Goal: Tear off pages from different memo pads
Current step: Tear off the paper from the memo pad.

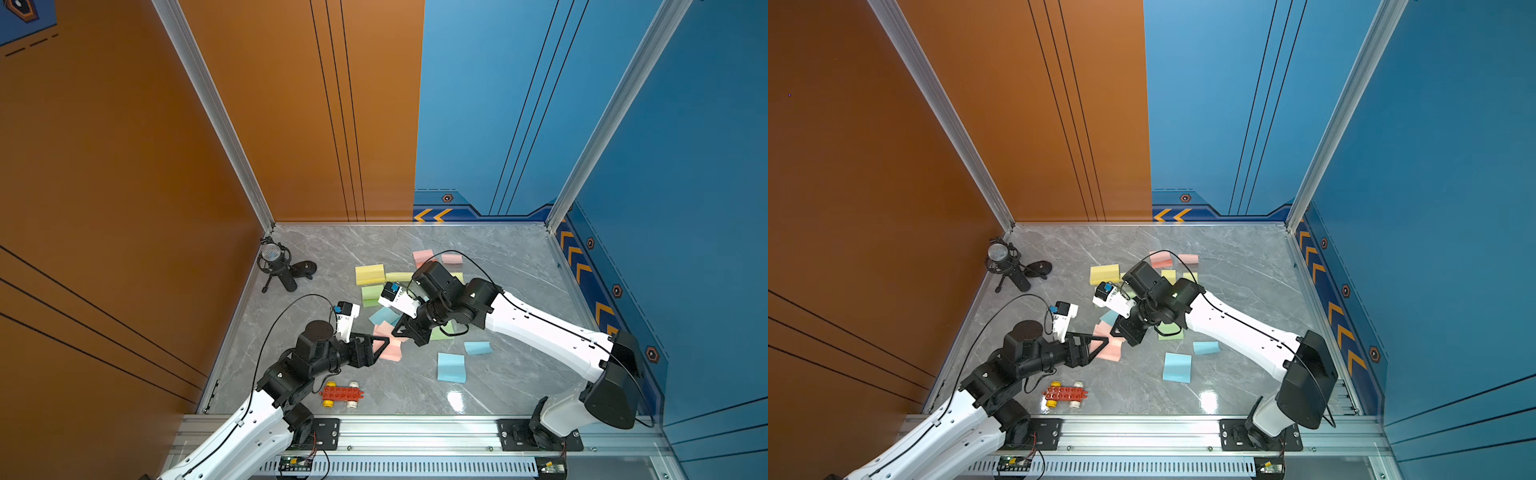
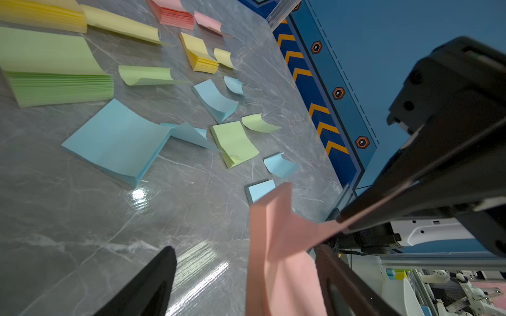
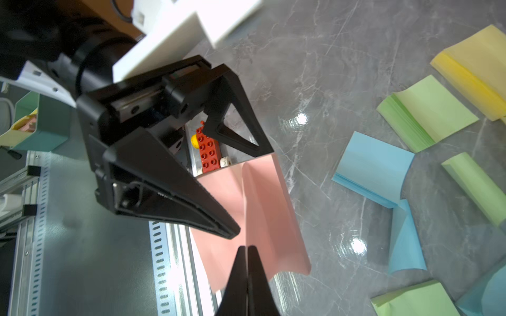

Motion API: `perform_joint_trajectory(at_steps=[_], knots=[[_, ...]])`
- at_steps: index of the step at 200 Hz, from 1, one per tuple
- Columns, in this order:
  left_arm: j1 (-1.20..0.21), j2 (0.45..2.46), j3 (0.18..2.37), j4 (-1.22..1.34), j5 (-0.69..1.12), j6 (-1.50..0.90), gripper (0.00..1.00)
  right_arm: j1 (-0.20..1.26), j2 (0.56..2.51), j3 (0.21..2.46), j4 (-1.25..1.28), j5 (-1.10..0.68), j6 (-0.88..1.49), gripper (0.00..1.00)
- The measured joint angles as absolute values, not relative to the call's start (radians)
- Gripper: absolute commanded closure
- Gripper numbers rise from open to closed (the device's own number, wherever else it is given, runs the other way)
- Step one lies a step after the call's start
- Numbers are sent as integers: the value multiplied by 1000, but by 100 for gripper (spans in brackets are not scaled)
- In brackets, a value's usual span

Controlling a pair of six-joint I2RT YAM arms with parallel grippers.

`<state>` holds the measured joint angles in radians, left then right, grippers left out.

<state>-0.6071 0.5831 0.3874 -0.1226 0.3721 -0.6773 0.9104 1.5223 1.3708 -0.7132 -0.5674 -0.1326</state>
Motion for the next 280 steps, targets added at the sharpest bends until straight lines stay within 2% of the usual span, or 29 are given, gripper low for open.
perform_joint_trajectory(at_steps=[52,97,112,124,144,151,156,204,243,280], knots=[[-717,608,384,-12,429,-677,32,908,1425,1364,-760,-699,-233,100],[-780,608,384,13,428,-658,33,867,1420,1335,-767,-744,-263,100],[-794,608,384,13,428,-658,38,849,1411,1320,-773,-756,-267,100],[-813,608,384,16,428,-649,47,837,1401,1314,-778,-760,-273,100],[-850,608,384,25,428,-635,70,818,1383,1314,-789,-769,-285,100],[-861,609,384,28,427,-632,85,815,1379,1314,-794,-772,-289,100],[-867,609,385,29,426,-626,100,812,1377,1314,-798,-773,-290,100],[-886,693,422,1,363,-627,100,791,1362,1316,-820,-734,-292,100],[-886,786,444,-19,255,-676,100,777,1332,1319,-830,-573,-303,100],[-859,834,375,-45,105,-827,100,774,1333,1319,-821,-431,-364,100]])
